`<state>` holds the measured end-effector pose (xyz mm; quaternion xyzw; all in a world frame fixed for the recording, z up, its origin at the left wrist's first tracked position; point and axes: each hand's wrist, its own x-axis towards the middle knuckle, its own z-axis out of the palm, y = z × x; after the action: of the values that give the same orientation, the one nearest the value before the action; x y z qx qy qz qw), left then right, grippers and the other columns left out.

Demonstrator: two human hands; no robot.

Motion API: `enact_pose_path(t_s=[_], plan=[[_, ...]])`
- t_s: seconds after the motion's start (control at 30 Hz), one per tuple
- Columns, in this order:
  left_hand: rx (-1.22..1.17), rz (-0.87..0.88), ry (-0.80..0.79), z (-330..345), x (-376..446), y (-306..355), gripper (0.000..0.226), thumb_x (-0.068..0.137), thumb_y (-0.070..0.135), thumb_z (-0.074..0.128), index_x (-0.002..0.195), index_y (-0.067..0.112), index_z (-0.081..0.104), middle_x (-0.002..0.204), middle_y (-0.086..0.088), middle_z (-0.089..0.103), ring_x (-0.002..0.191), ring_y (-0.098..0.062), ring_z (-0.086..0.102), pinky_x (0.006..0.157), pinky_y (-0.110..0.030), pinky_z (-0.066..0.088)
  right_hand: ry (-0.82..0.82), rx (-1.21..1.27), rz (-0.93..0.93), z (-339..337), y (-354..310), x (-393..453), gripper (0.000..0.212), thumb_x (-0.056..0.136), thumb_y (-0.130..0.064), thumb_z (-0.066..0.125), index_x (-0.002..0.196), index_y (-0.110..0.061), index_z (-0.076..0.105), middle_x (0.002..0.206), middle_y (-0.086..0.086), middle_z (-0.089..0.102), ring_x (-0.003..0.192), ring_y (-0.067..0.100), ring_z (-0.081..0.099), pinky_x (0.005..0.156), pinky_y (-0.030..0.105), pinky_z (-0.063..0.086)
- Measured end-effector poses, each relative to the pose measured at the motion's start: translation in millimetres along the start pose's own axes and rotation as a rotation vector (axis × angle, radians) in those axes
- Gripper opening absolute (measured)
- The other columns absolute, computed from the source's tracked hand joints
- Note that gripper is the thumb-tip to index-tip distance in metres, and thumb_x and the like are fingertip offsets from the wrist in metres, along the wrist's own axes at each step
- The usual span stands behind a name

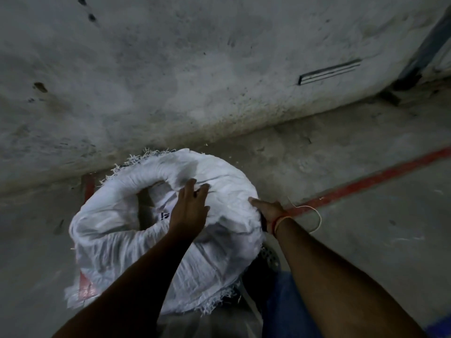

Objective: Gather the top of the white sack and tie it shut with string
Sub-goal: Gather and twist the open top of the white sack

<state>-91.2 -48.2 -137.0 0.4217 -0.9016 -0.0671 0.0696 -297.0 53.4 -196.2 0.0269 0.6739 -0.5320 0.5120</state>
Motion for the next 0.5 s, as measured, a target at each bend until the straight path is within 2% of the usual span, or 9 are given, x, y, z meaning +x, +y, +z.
enact_pose_path(t_s=[0.03,0.1,0.17,0.23,0.3,0.37,0.43,0.5], plan=[[0.0,0.005,-0.009,3.0,-0.8,-1.7,0.063,0.081,0.024,0.074,0.137,0.025,0.046,0.152,-0.015,0.03,0.131,-0.034,0.042,0.093,-0.043,0.051,-0.072,0.039,0.023,-0.9,-2.9,-8.0,0.048,0.074,-0.014,0.085,0.113,0.009,0.069,0.113,0.025,0.071,0.098,0.036,0.072,0.088,0.051,0.059],[-0.001,0.029,-0.016,5.7,-3.4,-1.9,0.059,0.079,0.02,0.074,0.132,0.023,0.049,0.149,-0.015,0.032,0.13,-0.035,0.041,0.088,-0.045,0.055,-0.165,0.082,0.027,-3.6,-5.5,-15.9,0.039,0.08,-0.002,0.078,0.115,0.011,0.067,0.115,0.028,0.069,0.092,0.034,0.071,0.08,0.045,0.061],[0.024,0.038,-0.031,3.7,-5.9,2.0,0.056,0.078,0.02,0.073,0.13,0.022,0.051,0.149,-0.015,0.032,0.131,-0.037,0.04,0.086,-0.046,0.056,-0.108,0.055,-0.08,-4.8,-10.7,-18.2,0.037,0.074,0.008,0.077,0.109,0.013,0.068,0.112,0.028,0.071,0.088,0.033,0.07,0.078,0.044,0.061],[0.071,0.02,-0.042,-3.1,-5.6,9.6,0.056,0.079,0.023,0.071,0.131,0.021,0.05,0.15,-0.014,0.031,0.132,-0.037,0.037,0.089,-0.047,0.052,-0.048,0.003,-0.224,-3.7,-23.3,-27.7,0.033,0.069,0.013,0.077,0.102,0.011,0.07,0.103,0.024,0.073,0.081,0.031,0.068,0.074,0.04,0.06],[0.102,0.012,-0.021,-16.3,-1.8,19.8,0.057,0.077,0.024,0.068,0.132,0.02,0.051,0.15,-0.014,0.032,0.132,-0.037,0.037,0.096,-0.046,0.049,-0.056,0.017,-0.313,-1.1,-40.2,-40.5,0.032,0.063,0.007,0.079,0.094,0.007,0.073,0.102,0.027,0.073,0.084,0.034,0.069,0.08,0.048,0.059],[0.086,0.035,0.033,-34.9,5.8,30.5,0.061,0.073,0.023,0.065,0.132,0.014,0.053,0.148,-0.014,0.038,0.13,-0.037,0.039,0.1,-0.045,0.046,-0.108,0.091,-0.344,1.1,-58.5,-54.9,0.029,0.063,0.002,0.077,0.092,0.001,0.075,0.109,0.031,0.071,0.097,0.045,0.069,0.089,0.061,0.055],[0.024,0.097,0.097,-55.5,17.0,40.3,0.066,0.068,0.024,0.063,0.131,0.007,0.056,0.142,-0.017,0.047,0.126,-0.037,0.041,0.102,-0.045,0.043,-0.211,0.177,-0.31,2.0,-79.1,-68.5,0.03,0.074,-0.001,0.072,0.103,0.002,0.073,0.115,0.03,0.07,0.108,0.048,0.066,0.095,0.059,0.053],[-0.066,0.16,0.145,-72.7,32.1,47.9,0.069,0.067,0.028,0.061,0.13,0.002,0.055,0.137,-0.019,0.053,0.125,-0.036,0.046,0.105,-0.046,0.041,-0.325,0.222,-0.256,1.8,-98.9,-78.4,0.039,0.082,-0.012,0.068,0.117,0.005,0.068,0.119,0.027,0.069,0.113,0.043,0.065,0.101,0.052,0.052]])
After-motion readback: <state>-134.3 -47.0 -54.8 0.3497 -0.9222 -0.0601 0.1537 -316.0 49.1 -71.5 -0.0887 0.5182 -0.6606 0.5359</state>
